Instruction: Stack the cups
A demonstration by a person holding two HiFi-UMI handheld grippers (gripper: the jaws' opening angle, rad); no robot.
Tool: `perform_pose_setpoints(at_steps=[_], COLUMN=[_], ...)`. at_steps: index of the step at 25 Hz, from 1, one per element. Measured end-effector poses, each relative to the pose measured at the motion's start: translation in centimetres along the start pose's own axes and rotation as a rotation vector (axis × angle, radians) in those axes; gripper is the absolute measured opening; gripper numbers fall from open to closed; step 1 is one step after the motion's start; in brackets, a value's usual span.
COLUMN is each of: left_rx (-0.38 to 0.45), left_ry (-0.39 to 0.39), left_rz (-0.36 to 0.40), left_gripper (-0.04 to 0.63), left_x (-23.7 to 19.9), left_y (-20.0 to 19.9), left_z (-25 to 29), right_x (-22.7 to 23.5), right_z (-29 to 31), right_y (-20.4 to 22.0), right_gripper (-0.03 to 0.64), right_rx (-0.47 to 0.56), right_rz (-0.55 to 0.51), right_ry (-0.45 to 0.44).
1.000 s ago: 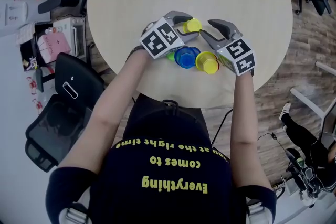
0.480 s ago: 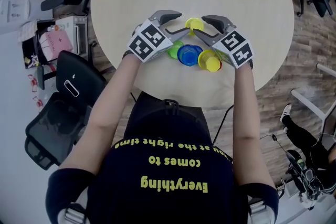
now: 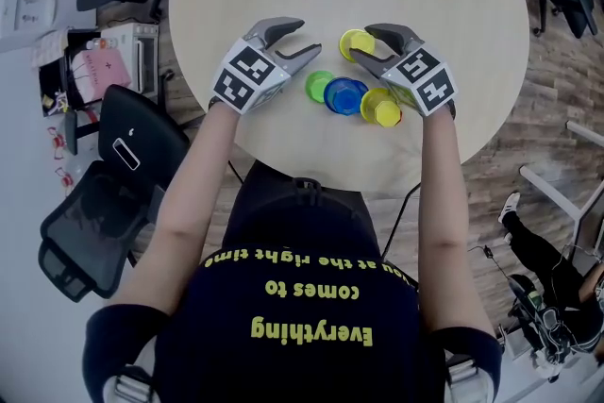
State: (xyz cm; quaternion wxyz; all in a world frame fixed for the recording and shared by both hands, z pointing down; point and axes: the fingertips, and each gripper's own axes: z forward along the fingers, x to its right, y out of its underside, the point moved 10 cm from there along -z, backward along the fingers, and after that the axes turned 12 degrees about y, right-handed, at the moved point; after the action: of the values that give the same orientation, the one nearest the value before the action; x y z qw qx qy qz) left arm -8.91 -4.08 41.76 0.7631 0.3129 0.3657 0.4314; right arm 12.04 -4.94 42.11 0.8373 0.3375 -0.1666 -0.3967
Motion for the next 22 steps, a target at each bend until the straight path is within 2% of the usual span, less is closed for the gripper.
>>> perform_pose_setpoints(at_steps=[5, 11, 16, 22], left_rx=[0.010, 0.039, 0.067, 0.089], left_ry=[-0.015, -0.039, -0.035, -0.041], left_rz=[-0.007, -0.003, -0.021, -0.023], left_gripper=[0.221, 0.221, 0.219, 0.219], left_x=[0.5, 1.1, 1.5, 2.0], left_y=[0.2, 0.2, 0.3, 0.3], left_z=[-1.1, -2.3, -3.1, -3.9], right_x=[0.2, -1.6, -4.8, -7.4], right_z=[-4.5, -11.1, -14.0, -15.2], right_y=[-1.9, -4.1, -4.5, -3.9], right_gripper=[0.221, 0.221, 0.221, 0.221], right_rx=[0.095, 0.203, 0.173, 0.081], right_rz=[0.013, 0.062, 0.019, 0.023], right_ry=[0.084, 0.103, 0.098, 0.054])
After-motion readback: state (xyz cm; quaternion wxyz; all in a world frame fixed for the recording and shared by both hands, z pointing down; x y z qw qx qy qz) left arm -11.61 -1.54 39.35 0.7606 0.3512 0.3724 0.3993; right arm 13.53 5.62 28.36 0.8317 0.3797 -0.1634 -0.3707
